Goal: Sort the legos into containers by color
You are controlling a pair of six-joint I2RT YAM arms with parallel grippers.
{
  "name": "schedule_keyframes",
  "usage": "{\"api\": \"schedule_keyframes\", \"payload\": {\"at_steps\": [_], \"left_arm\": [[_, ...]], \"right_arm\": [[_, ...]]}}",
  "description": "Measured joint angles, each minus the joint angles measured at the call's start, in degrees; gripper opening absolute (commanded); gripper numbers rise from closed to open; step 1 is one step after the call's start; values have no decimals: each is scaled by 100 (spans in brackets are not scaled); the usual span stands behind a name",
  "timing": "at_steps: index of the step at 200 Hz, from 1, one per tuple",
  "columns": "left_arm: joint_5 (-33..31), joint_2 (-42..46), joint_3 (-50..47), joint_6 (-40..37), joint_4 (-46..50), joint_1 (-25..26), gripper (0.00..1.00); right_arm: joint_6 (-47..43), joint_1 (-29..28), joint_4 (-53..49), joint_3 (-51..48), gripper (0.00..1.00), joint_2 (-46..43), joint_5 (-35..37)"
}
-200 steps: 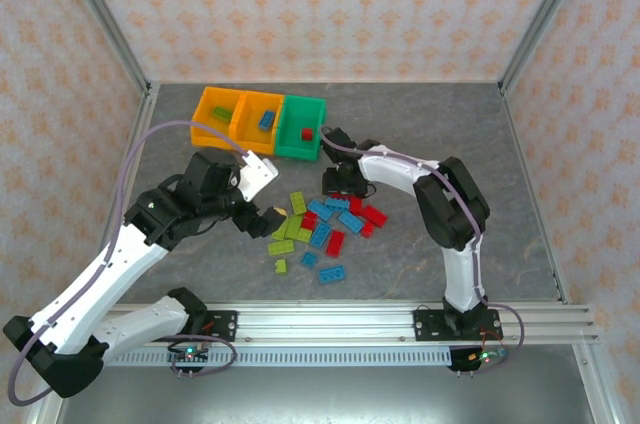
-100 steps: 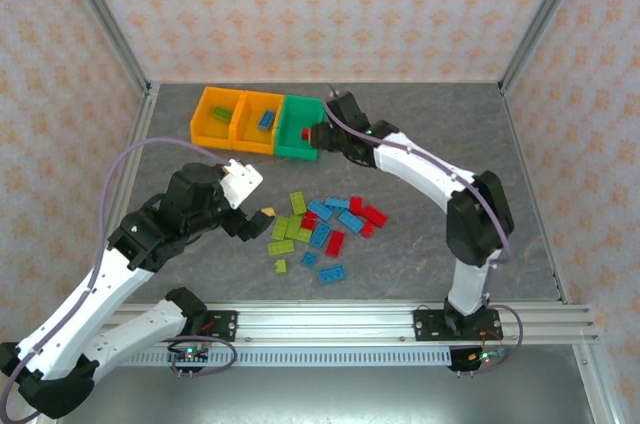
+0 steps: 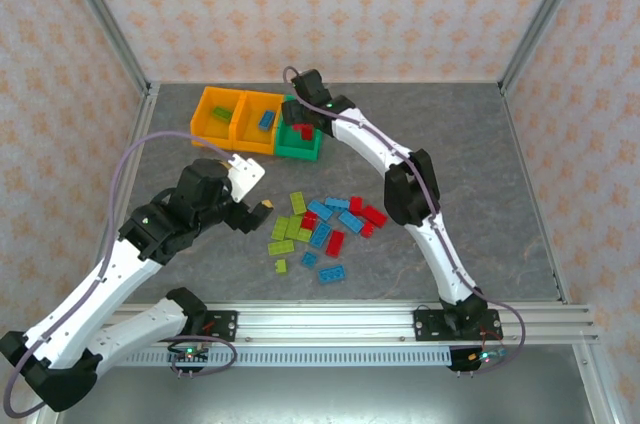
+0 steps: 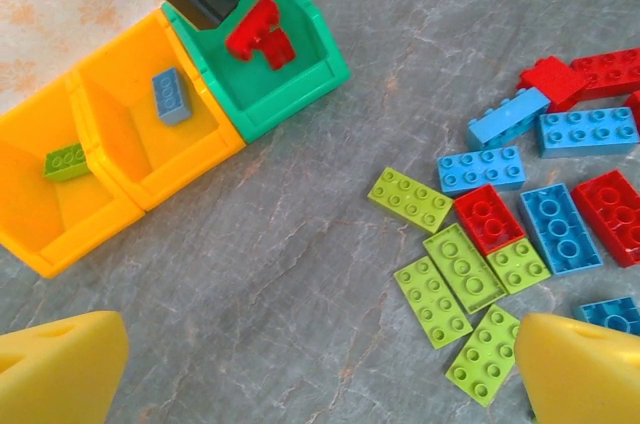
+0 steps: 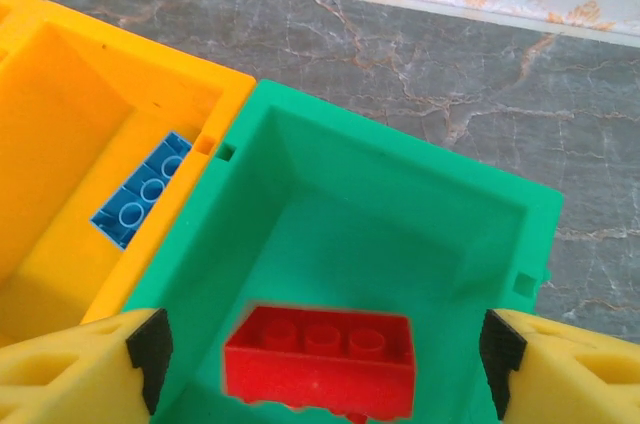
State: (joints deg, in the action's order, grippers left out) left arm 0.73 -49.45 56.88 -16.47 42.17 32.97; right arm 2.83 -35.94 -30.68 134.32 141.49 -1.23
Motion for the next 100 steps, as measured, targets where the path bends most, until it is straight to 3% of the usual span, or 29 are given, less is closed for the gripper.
{"api": "schedule_keyframes", "payload": {"at_steps": [43, 68, 100], "left_arm": [[-168, -402, 122, 728, 7, -2, 100], [-243, -964, 387, 2096, -111, 0, 93], [-398, -1899, 579, 4214, -186, 0, 80]], "right_arm": [[26, -2, -275, -444, 83, -522, -26], [144, 0, -352, -1810, 84, -1818, -101], [361, 0, -214, -3842, 89, -4153, -461]]}}
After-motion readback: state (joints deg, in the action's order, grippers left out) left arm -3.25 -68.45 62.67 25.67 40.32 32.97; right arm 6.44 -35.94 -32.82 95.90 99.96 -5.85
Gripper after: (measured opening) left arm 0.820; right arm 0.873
